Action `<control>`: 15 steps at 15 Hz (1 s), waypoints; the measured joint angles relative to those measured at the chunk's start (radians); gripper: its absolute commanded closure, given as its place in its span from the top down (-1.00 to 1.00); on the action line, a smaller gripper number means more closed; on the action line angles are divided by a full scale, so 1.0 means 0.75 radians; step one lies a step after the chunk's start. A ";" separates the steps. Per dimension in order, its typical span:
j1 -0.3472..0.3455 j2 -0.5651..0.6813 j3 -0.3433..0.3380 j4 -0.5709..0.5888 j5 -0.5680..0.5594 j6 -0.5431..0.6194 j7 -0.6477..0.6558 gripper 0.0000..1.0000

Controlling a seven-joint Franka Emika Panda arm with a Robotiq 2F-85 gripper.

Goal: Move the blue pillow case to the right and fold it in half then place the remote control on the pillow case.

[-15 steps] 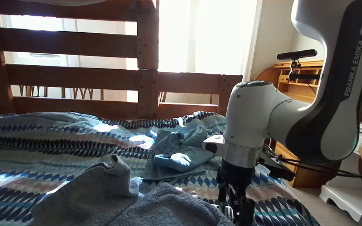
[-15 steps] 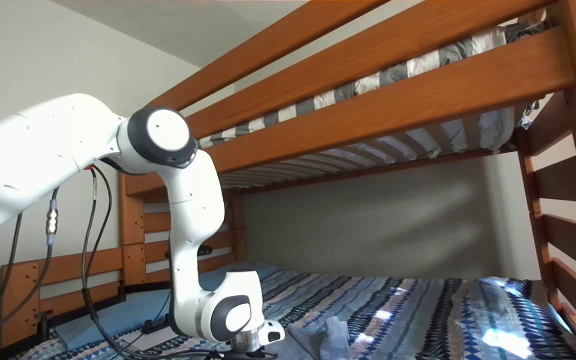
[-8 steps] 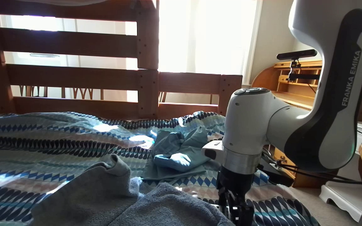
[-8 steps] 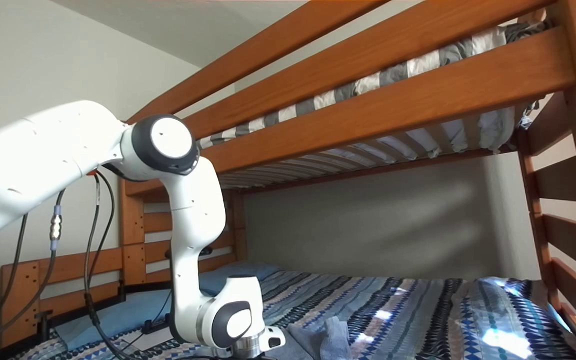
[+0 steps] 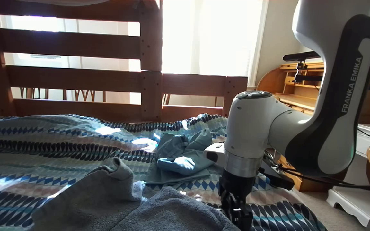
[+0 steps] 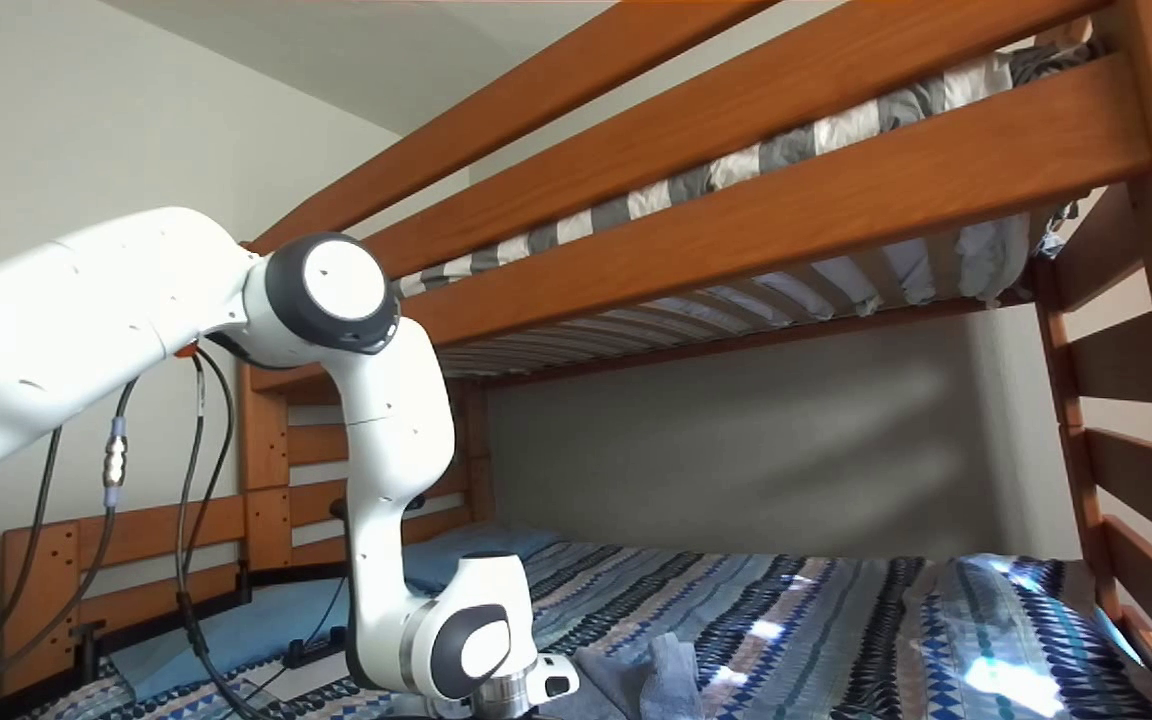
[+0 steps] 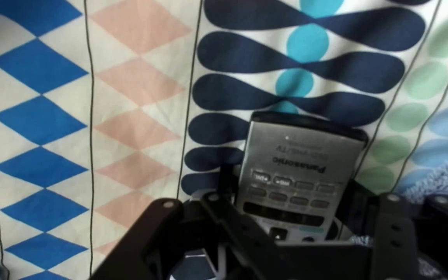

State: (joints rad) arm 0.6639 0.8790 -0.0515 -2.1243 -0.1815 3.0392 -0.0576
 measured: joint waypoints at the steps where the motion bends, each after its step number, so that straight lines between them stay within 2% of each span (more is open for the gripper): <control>1: -0.001 0.000 0.000 0.000 0.000 0.001 0.000 -0.35; 7: -0.041 -0.026 0.004 -0.001 0.002 0.031 0.000 -0.35; 15: -0.210 -0.136 0.040 -0.030 0.004 0.097 0.027 -0.35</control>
State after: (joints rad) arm 0.5061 0.7771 -0.0213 -2.1465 -0.1782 3.1121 -0.0374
